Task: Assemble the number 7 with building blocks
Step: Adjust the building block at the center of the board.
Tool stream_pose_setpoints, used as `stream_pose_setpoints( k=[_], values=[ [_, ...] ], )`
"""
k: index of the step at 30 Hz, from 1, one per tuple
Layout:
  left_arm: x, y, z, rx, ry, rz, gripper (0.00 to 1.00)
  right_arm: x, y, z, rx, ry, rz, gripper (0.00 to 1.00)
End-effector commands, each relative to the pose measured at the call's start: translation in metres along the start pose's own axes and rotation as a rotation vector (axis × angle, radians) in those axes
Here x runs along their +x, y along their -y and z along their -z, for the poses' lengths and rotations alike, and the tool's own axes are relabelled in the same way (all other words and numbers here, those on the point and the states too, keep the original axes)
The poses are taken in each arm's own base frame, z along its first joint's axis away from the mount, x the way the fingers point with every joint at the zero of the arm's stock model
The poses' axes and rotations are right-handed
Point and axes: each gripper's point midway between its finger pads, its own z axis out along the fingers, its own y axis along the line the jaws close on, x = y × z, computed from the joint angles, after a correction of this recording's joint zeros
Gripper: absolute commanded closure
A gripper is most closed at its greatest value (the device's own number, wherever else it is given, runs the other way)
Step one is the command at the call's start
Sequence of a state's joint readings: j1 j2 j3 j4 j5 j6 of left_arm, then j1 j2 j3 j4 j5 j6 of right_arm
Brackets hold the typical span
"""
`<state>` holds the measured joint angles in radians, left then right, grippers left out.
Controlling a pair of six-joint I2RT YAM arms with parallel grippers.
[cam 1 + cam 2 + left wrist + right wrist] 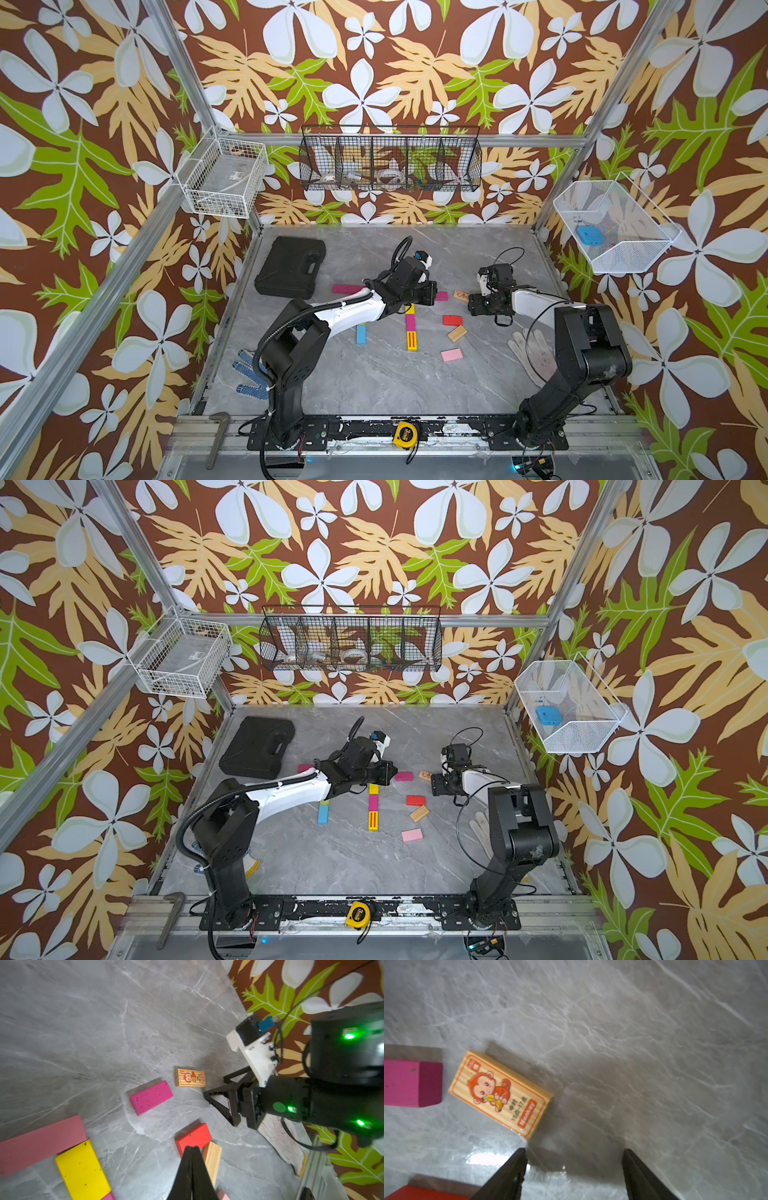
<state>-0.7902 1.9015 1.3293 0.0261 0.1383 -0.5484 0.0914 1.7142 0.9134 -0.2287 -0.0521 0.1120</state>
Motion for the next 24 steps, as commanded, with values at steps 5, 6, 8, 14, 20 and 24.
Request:
stream_pose_setpoints(
  k=[5,6,8,14,20,24],
  values=[
    [0.003,-0.026,-0.029,-0.125,-0.006,0.064,1.00,-0.003,0.011,-0.011,0.063,-0.010,-0.038,0.28],
    [0.003,-0.028,-0.033,-0.136,-0.009,0.064,1.00,-0.004,0.013,-0.012,0.075,-0.009,-0.041,0.28],
    [0.004,-0.031,-0.041,-0.148,-0.016,0.062,1.00,-0.007,0.017,-0.012,0.095,-0.007,-0.046,0.28],
    [0.005,-0.039,-0.055,-0.186,-0.032,0.070,1.00,-0.016,0.016,-0.007,0.087,0.013,-0.044,0.28],
    [0.010,-0.050,-0.063,-0.225,-0.034,0.084,1.00,-0.024,0.025,0.003,0.100,0.034,-0.060,0.28],
    [0.010,-0.054,-0.066,-0.242,-0.036,0.085,1.00,-0.030,0.033,0.005,0.110,0.042,-0.073,0.28]
  ],
)
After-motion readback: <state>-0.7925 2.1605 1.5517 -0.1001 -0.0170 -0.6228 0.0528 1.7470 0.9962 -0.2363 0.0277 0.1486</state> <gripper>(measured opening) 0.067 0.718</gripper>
